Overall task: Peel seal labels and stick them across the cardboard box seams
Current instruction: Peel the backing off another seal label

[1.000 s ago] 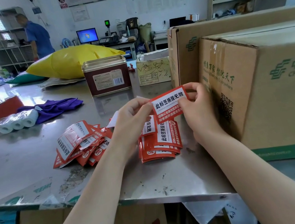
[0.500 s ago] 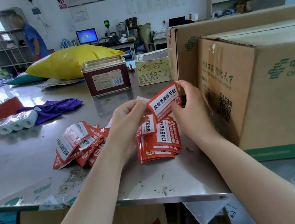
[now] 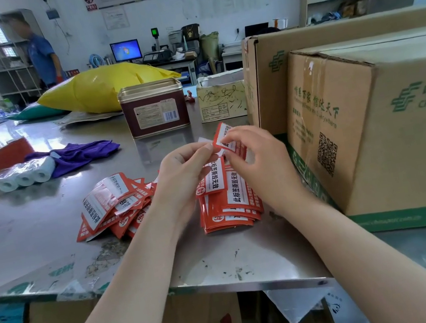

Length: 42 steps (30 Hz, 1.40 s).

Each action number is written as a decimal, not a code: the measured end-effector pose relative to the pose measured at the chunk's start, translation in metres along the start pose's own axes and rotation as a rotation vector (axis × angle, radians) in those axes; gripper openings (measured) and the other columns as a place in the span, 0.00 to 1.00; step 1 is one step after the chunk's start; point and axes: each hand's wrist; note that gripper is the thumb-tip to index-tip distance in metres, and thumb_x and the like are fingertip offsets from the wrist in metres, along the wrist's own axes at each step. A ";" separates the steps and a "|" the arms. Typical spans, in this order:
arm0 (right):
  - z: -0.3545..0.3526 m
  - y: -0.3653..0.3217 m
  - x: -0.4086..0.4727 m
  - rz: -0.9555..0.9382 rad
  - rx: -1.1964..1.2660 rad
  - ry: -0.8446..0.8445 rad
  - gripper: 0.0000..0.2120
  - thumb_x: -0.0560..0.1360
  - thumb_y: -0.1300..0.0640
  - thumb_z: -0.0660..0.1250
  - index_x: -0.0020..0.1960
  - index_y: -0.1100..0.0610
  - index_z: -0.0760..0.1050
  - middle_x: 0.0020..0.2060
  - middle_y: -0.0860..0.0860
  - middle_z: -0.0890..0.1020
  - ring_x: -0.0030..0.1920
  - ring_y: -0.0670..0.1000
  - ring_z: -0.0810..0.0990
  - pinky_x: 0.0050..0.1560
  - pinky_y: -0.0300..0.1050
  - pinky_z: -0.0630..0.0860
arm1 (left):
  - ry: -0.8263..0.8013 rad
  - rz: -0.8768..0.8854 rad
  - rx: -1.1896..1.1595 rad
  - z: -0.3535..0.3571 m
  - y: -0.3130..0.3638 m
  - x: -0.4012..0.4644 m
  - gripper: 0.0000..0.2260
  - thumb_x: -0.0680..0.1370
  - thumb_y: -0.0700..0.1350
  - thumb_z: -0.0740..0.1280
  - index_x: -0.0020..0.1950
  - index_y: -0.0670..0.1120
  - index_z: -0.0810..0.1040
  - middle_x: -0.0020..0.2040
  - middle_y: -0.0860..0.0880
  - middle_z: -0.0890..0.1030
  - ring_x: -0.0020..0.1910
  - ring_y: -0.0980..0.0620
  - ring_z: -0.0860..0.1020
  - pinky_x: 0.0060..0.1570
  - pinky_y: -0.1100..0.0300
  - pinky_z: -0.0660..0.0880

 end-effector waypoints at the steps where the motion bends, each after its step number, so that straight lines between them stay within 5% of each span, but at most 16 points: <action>1: 0.000 0.001 0.000 0.003 0.013 0.025 0.09 0.76 0.58 0.64 0.54 0.55 0.78 0.56 0.48 0.79 0.58 0.46 0.74 0.59 0.39 0.68 | -0.002 0.008 0.028 0.000 0.000 0.000 0.07 0.78 0.41 0.65 0.47 0.41 0.82 0.39 0.48 0.83 0.36 0.60 0.81 0.35 0.70 0.75; 8: 0.000 0.001 0.001 0.012 -0.003 0.029 0.09 0.77 0.58 0.62 0.52 0.54 0.79 0.51 0.48 0.80 0.53 0.45 0.74 0.53 0.36 0.67 | -0.032 0.028 0.094 0.002 0.001 -0.002 0.07 0.77 0.43 0.66 0.43 0.47 0.84 0.39 0.51 0.84 0.40 0.60 0.81 0.44 0.65 0.74; 14: 0.000 0.002 0.000 0.008 0.007 0.043 0.10 0.77 0.59 0.62 0.54 0.56 0.80 0.50 0.50 0.82 0.52 0.46 0.75 0.51 0.33 0.67 | -0.038 0.030 0.077 0.003 0.001 -0.003 0.06 0.77 0.41 0.66 0.46 0.43 0.83 0.38 0.50 0.84 0.37 0.60 0.82 0.34 0.71 0.75; 21: -0.002 0.001 0.000 -0.016 0.001 0.037 0.10 0.76 0.60 0.63 0.55 0.57 0.80 0.50 0.52 0.82 0.53 0.48 0.76 0.53 0.36 0.68 | -0.027 0.046 0.118 0.001 -0.001 -0.002 0.06 0.76 0.44 0.67 0.46 0.45 0.83 0.41 0.50 0.85 0.40 0.60 0.82 0.36 0.72 0.75; 28: -0.002 -0.001 -0.001 0.040 0.053 -0.010 0.12 0.77 0.55 0.62 0.57 0.56 0.79 0.52 0.50 0.81 0.50 0.42 0.75 0.45 0.22 0.65 | -0.004 0.046 0.143 0.003 0.000 -0.003 0.07 0.76 0.43 0.67 0.48 0.44 0.83 0.40 0.51 0.85 0.38 0.61 0.82 0.33 0.74 0.73; 42: -0.002 0.006 0.003 0.229 0.257 0.027 0.10 0.77 0.53 0.61 0.49 0.54 0.79 0.40 0.46 0.81 0.39 0.40 0.78 0.35 0.24 0.71 | -0.075 -0.009 0.108 0.006 0.001 -0.005 0.07 0.77 0.40 0.66 0.51 0.40 0.82 0.45 0.45 0.84 0.38 0.60 0.82 0.32 0.73 0.74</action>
Point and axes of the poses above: each hand's wrist, its own x-axis towards the middle knuckle, its own z-axis out of the palm, y = z × x
